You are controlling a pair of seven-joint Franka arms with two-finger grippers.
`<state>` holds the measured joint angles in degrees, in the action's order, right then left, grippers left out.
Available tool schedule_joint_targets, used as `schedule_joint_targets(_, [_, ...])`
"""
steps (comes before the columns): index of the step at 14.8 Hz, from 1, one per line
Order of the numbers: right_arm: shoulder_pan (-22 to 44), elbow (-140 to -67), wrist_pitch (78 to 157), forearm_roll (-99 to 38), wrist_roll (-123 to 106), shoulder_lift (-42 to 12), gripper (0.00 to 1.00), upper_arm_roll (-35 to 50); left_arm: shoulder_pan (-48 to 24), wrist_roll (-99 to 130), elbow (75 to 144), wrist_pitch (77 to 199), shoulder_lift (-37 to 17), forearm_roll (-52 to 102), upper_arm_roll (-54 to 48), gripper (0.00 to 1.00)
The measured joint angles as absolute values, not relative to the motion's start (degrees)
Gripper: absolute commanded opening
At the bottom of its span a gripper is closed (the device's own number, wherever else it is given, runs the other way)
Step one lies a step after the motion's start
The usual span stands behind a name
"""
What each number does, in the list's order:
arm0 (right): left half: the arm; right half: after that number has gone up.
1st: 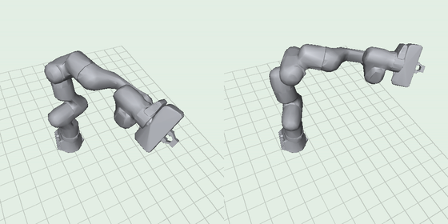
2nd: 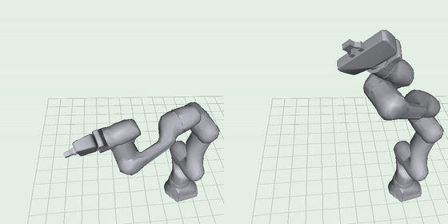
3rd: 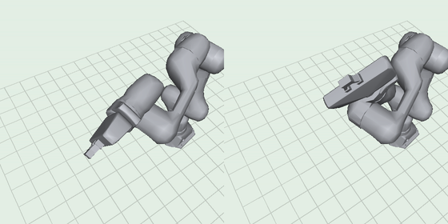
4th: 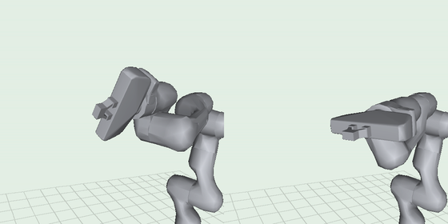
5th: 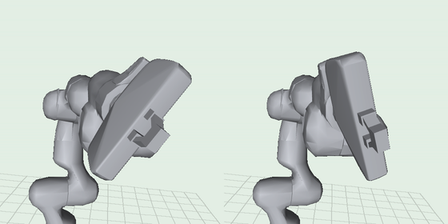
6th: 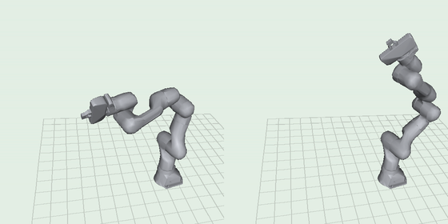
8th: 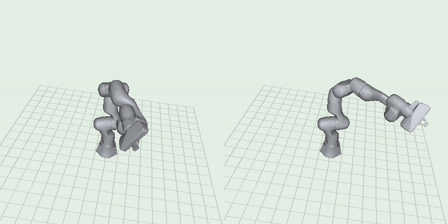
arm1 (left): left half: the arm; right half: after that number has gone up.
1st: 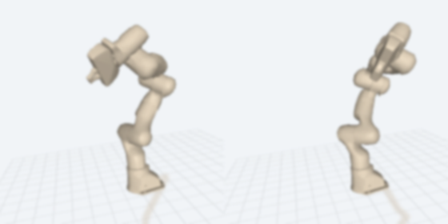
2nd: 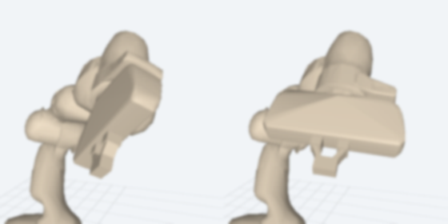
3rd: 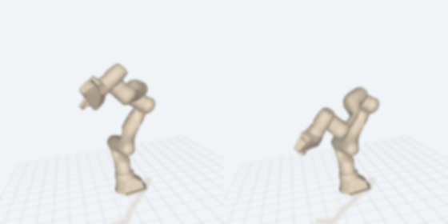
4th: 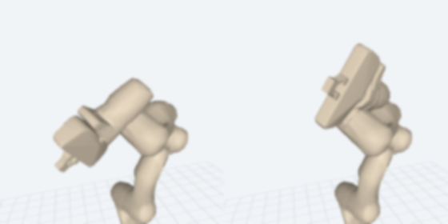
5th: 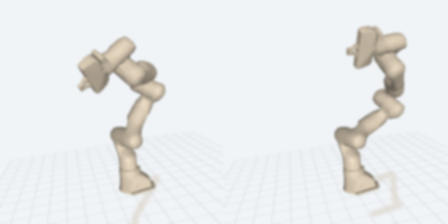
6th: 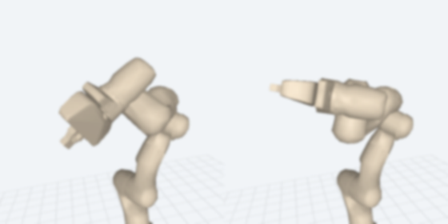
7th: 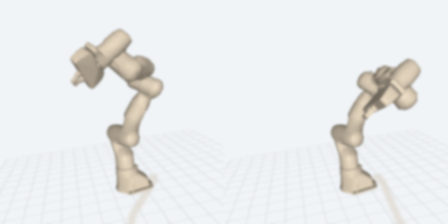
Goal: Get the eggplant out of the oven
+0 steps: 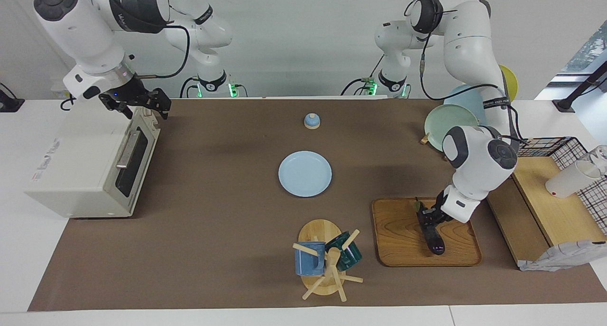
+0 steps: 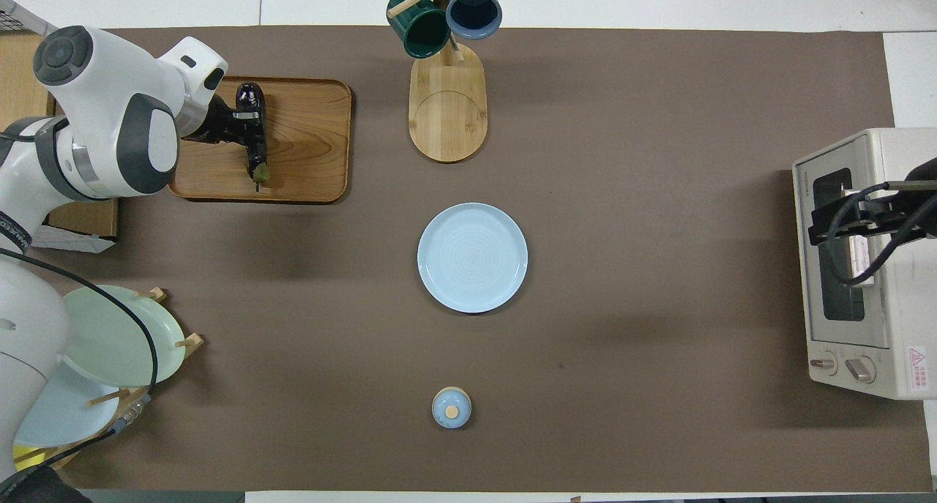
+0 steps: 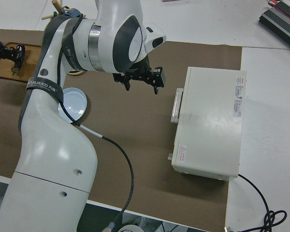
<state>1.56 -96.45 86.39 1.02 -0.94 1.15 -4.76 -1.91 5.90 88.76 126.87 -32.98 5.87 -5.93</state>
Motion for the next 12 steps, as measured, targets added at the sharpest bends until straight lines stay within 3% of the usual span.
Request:
schedule_joint_targets(6, [1.91, -96.45, 87.5, 1.0, -0.94, 1.74, 1.0, -4.89, -1.88, 4.15, 88.05, 125.84, -31.4, 5.82, -5.82, 1.0])
schedule_joint_targets(12, [1.91, -96.45, 87.54, 1.0, -0.94, 1.85, 1.0, -5.06, -1.75, 5.2, 87.28, 110.17, -18.18, 5.82, -4.48, 1.0])
